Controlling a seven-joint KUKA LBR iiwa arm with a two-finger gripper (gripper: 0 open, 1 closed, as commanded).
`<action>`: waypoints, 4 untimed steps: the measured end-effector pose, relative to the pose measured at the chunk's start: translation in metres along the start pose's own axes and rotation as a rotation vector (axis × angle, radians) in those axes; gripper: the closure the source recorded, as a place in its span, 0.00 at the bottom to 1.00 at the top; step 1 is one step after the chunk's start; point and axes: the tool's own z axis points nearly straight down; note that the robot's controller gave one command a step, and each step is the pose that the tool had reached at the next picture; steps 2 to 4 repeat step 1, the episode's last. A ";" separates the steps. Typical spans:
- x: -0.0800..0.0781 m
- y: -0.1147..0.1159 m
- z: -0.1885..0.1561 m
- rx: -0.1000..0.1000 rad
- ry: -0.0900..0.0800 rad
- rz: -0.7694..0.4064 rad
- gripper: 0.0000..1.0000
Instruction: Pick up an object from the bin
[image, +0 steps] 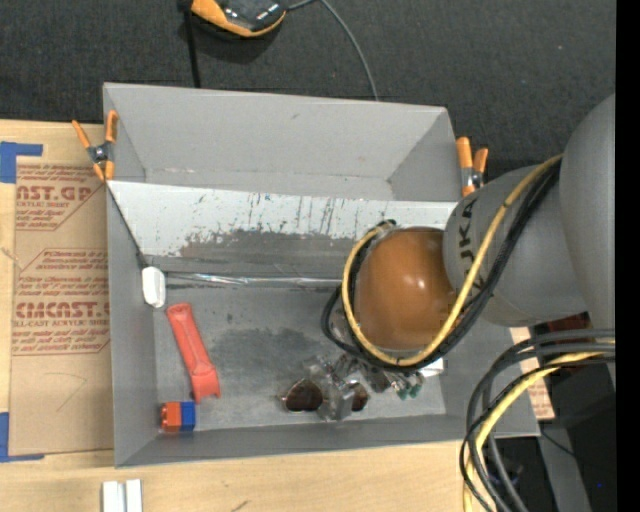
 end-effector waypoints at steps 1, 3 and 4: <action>0.002 0.000 0.002 -0.001 -0.002 0.008 1.00; 0.002 0.000 0.002 -0.001 -0.002 0.008 1.00; 0.002 0.000 0.002 -0.001 -0.002 0.008 1.00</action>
Offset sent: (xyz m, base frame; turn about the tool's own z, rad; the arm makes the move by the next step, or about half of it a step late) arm 0.0071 -0.0136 -0.0065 0.0386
